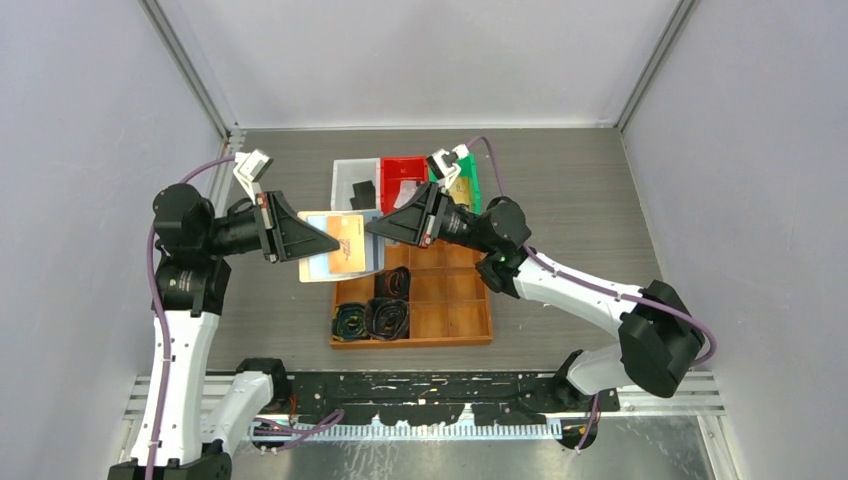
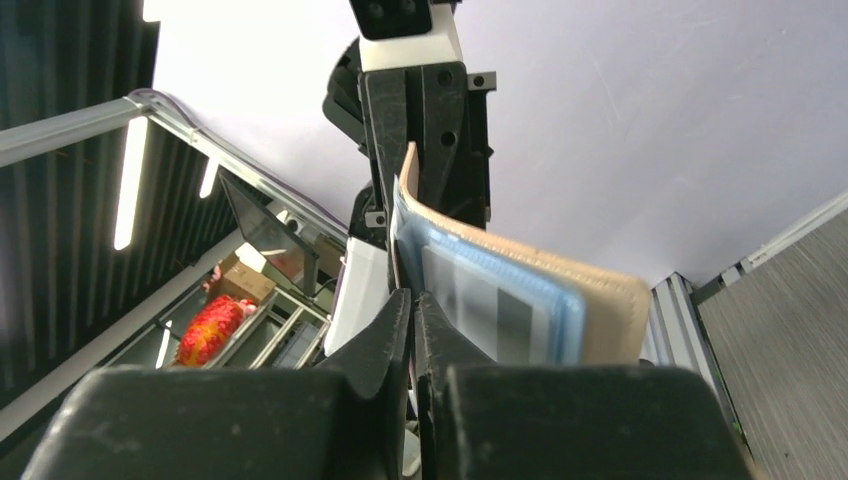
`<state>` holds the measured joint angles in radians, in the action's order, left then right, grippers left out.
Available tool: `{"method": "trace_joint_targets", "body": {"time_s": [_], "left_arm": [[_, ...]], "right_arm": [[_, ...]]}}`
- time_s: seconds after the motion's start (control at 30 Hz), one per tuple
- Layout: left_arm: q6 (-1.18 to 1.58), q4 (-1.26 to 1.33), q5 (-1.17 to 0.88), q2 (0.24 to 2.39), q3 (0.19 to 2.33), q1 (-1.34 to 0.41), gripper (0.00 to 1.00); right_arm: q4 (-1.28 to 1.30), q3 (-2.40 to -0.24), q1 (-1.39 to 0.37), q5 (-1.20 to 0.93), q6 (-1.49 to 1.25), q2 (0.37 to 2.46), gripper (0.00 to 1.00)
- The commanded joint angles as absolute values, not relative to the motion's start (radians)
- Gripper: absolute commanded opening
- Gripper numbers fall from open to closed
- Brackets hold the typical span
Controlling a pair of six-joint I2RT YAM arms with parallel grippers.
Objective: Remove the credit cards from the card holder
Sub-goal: Remove the credit card from the card holder.
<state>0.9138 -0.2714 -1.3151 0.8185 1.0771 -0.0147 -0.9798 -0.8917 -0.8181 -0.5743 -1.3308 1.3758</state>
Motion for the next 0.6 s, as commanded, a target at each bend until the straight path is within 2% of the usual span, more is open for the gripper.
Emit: {"method": "trace_joint_targets", "body": {"time_s": [0.0, 0.07, 0.13, 0.2, 0.4, 0.47, 0.57], "left_arm": [[0.908, -0.225, -1.356, 0.799, 1.124, -0.014, 0.0], [0.892, -0.24, -1.35, 0.799, 1.124, -0.014, 0.0], [0.885, -0.246, -1.337, 0.799, 1.124, -0.014, 0.0], [0.884, -0.247, -1.331, 0.798, 1.126, -0.014, 0.0], [0.882, -0.249, -1.33, 0.799, 1.136, -0.014, 0.0], [0.882, -0.251, -1.328, 0.799, 1.138, -0.014, 0.0], [0.879, -0.253, -1.329, 0.799, 1.14, -0.014, 0.0]], "right_arm": [[-1.118, -0.905, -0.812, -0.567, -1.385, 1.374, 0.1], [-1.119, -0.907, -0.816, -0.586, -1.385, 1.372, 0.13], [-1.119, -0.909, -0.826, -0.604, -1.377, 1.369, 0.21], [-1.089, -0.911, -0.837, -0.613, -1.356, 1.365, 0.25], [-1.013, -0.91, -0.859, -0.63, -1.309, 1.357, 0.26], [-1.02, -0.902, -0.863, -0.635, -1.307, 1.352, 0.23], [-1.042, -0.885, -0.863, -0.633, -1.308, 1.341, 0.09]]}}
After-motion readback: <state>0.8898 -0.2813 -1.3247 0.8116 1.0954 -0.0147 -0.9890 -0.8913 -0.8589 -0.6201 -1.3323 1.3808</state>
